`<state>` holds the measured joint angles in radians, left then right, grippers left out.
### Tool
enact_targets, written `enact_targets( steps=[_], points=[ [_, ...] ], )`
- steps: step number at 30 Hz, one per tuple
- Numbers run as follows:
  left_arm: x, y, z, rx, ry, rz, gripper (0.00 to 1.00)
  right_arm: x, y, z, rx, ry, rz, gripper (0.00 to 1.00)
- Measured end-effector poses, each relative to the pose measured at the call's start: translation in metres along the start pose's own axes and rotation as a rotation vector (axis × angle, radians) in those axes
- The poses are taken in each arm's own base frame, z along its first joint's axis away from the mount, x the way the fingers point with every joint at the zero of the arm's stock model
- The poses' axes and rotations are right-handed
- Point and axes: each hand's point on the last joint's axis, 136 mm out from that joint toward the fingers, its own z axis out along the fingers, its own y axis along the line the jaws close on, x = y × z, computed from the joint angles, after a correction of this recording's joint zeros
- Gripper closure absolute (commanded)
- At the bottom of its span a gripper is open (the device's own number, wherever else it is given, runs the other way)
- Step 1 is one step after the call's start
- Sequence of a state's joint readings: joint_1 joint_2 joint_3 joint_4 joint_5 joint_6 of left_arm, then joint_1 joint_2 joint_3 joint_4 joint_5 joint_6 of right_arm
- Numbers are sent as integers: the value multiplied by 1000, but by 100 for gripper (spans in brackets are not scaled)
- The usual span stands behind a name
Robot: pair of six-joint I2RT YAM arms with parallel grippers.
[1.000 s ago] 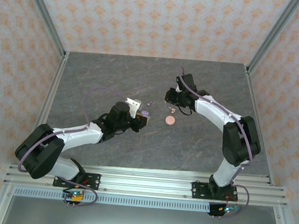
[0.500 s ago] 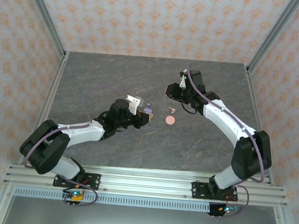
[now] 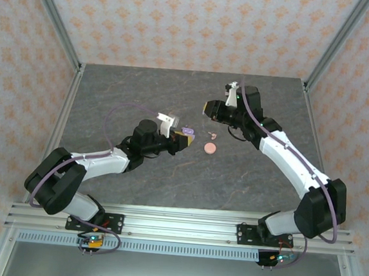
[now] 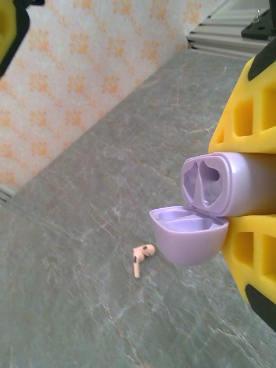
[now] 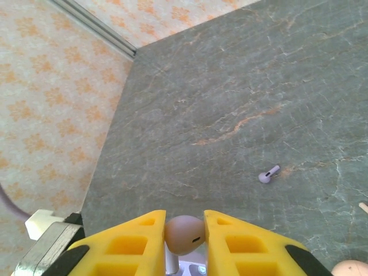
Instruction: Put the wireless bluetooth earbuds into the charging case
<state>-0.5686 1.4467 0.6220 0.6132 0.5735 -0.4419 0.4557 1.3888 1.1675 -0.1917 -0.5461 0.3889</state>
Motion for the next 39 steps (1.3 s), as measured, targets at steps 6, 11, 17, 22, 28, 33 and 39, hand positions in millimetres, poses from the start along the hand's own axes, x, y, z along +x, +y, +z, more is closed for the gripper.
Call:
enact_targets(
  steps=[6,11,17,22,28,33,39],
  points=[
    [-16,-15,-1,65,-56,9,88,-5,22,-13,-72,-27,-30,78],
    [-37,-29,-2,116,-119,11,88,-6,35,-16,-113,-33,-55,78],
    [-60,-46,-4,170,-182,29,88,-5,42,-19,-132,-36,-66,78],
    [-68,-57,-4,197,-199,41,88,-4,44,-20,-137,-36,-68,78],
    [-73,-64,-3,214,-206,33,88,-5,46,-21,-142,-39,-76,78],
    [-81,-68,-4,225,-221,8,88,-7,50,-27,-150,-52,-91,78],
    [-87,-73,-4,237,-229,-7,87,-7,50,-28,-151,-54,-96,78]
  ],
)
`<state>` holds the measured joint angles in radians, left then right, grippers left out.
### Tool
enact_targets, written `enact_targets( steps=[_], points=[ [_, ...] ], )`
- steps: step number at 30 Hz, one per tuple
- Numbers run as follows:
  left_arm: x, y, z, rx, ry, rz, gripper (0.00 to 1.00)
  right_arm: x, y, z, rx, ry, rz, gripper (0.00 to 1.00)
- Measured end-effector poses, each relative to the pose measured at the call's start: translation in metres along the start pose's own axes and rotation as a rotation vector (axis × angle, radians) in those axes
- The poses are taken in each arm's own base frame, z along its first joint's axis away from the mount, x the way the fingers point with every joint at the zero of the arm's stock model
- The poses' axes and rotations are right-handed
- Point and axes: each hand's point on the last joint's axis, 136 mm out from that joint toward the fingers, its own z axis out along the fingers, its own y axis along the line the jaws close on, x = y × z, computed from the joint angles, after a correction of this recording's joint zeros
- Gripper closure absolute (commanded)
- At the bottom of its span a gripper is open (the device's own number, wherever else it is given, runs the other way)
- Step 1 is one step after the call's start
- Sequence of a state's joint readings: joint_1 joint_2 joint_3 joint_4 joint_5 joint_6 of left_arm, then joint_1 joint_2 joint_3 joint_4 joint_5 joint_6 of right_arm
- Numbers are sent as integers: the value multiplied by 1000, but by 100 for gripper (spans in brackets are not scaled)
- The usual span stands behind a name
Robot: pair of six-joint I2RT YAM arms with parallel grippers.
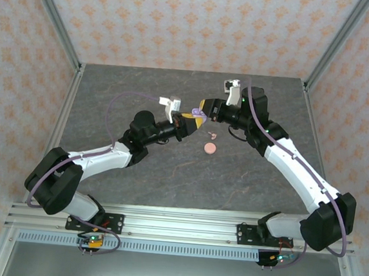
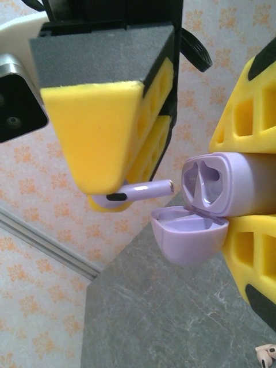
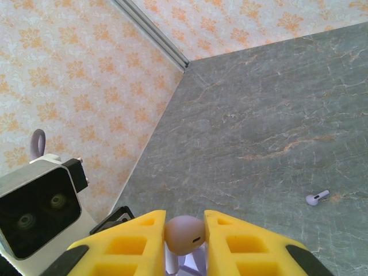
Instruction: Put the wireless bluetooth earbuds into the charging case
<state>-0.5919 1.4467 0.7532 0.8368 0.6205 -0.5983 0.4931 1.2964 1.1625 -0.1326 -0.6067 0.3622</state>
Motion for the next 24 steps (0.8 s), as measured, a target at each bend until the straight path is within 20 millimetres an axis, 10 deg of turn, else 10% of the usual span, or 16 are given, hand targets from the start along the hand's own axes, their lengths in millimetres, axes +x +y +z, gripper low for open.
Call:
enact_targets(
  steps=[24],
  points=[
    [-3,4,3,-39,-10,-14,87,5,-2,-1,1,9,-11,78]
  ],
)
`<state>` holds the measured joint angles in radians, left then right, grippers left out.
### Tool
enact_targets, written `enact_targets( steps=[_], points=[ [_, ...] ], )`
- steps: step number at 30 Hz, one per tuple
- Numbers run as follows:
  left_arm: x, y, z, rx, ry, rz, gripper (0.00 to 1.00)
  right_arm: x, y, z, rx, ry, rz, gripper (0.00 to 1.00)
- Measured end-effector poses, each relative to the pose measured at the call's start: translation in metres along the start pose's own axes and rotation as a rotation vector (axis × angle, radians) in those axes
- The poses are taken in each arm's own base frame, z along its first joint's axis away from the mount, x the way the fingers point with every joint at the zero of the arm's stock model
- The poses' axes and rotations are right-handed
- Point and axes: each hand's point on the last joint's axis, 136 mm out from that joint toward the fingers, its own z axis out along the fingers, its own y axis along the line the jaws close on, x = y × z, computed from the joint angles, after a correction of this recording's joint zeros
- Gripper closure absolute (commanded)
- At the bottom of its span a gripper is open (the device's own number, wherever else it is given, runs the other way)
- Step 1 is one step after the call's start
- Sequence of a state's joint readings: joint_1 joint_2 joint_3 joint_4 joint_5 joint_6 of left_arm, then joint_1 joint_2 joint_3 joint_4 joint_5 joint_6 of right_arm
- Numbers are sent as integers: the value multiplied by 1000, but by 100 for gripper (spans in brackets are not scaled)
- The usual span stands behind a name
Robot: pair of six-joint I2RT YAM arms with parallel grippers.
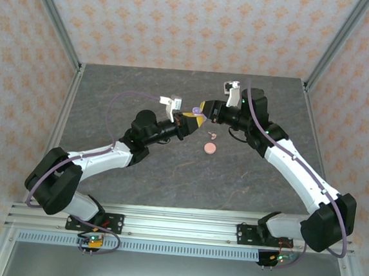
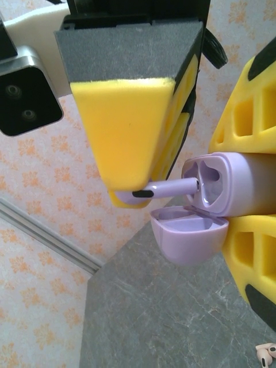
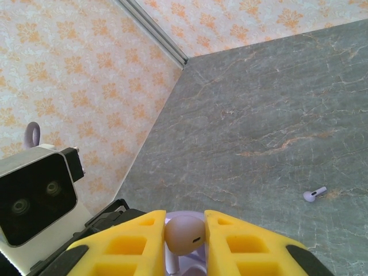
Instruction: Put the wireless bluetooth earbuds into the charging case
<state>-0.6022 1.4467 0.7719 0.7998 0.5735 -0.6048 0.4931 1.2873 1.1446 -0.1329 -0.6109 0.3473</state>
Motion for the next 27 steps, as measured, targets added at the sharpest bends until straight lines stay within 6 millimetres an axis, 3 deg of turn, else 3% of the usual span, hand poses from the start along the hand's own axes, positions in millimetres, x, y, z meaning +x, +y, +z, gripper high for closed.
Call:
enact_targets(
  steps=[16,27],
  points=[
    [0,1,0,-7,0,0,87,9,3,1,-24,37,-15,77],
    [4,3,1,-16,19,20,87,14,2,0,-27,59,-22,63]
  ],
)
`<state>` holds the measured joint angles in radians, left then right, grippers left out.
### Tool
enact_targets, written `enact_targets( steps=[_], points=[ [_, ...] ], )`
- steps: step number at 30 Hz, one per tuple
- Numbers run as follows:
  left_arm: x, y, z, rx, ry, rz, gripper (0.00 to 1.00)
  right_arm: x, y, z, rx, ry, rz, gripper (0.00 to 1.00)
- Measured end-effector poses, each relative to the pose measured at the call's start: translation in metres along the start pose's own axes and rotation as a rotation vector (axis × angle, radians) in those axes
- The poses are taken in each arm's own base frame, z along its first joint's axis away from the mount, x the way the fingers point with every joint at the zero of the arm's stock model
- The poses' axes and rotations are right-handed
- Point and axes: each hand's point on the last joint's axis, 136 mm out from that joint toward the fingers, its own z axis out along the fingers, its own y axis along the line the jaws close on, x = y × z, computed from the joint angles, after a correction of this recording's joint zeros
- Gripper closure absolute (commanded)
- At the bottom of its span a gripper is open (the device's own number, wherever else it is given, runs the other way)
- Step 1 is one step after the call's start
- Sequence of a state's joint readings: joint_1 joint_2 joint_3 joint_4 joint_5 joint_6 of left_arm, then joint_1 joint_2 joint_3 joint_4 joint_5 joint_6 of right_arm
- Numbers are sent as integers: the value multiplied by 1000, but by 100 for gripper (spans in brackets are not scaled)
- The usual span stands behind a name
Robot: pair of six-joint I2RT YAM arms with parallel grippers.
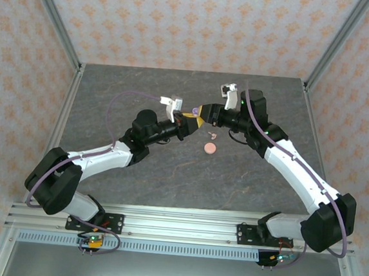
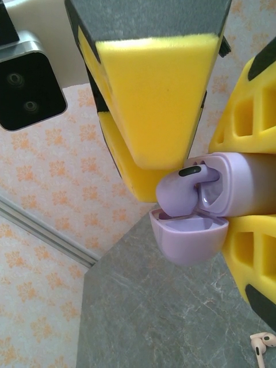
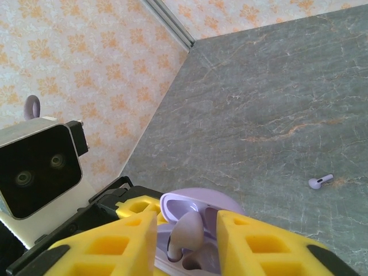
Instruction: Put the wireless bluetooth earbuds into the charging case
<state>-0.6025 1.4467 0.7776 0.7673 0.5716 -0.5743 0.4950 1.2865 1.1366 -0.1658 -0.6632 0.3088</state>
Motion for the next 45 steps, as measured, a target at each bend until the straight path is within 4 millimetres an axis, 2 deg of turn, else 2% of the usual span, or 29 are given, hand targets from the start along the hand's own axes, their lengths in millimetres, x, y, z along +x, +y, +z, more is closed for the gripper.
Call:
enact_targets(
  steps=[4,12,20,27,30,38,45],
  points=[
    [3,0,1,-5,16,27,87,2,-1,0,3,8,-4,54],
    [16,1,1,-19,69,108,87,8,-4,-1,18,31,0,48],
    [15,-5,-5,-23,84,210,87,0,12,-22,3,-9,-23,46],
    [17,-2,-8,-47,101,271,88,4,11,-27,21,11,-37,68],
    [17,0,-9,-60,103,291,88,8,8,-27,30,28,-31,73],
    [18,1,-10,-62,112,309,88,13,5,-27,47,43,-22,78],
    [18,-3,-10,-46,113,312,88,14,3,-26,50,49,-18,79]
  ],
)
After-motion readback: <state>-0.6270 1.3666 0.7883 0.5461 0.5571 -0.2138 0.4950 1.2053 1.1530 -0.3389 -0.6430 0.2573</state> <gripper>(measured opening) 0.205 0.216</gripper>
